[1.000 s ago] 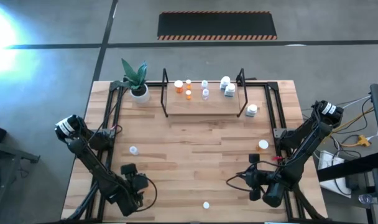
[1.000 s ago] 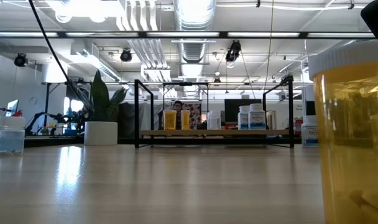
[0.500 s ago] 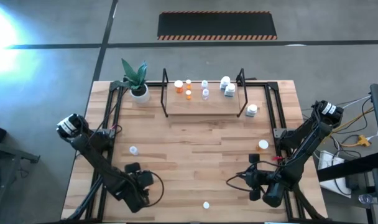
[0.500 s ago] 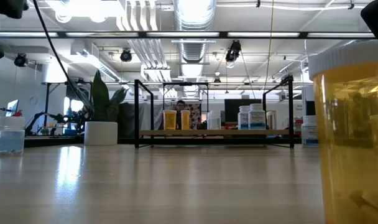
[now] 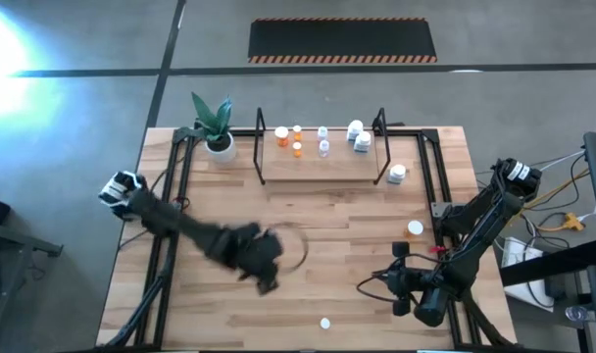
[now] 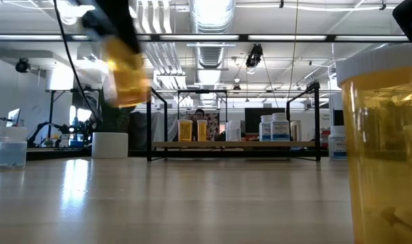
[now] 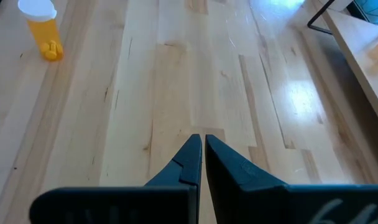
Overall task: Pick and place medicine bottles onto shelf by color
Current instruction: Put the left large orange pill bottle on the shelf aligned with the large orange pill bottle
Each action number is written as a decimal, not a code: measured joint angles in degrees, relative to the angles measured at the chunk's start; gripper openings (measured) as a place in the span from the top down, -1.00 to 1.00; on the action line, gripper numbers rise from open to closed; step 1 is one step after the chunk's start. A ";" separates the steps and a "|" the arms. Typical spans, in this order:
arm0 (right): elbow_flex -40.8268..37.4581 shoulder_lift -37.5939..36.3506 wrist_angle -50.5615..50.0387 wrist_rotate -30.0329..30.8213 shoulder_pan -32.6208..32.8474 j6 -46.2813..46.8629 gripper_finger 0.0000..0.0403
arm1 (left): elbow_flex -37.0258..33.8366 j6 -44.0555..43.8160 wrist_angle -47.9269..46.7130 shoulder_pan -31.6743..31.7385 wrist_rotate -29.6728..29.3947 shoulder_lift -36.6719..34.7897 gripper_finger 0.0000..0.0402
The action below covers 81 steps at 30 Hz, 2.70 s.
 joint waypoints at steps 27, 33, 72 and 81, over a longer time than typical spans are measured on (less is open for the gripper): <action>0.00 -0.02 0.00 0.00 -0.09 -1.21 0.94 | 14.57 34.96 0.26 47.59 7.66 10.42 0.00; 0.00 -0.02 0.07 -0.02 -0.09 -0.82 0.94 | 17.49 36.45 -2.02 48.67 4.48 15.23 0.00; 0.00 -0.02 0.87 -0.09 -0.09 -0.77 0.94 | 16.62 40.07 0.26 52.88 3.75 18.15 -0.16; 0.00 -0.02 0.85 -0.11 -0.09 -0.77 0.94 | 16.87 40.64 0.28 52.88 0.32 18.16 -0.22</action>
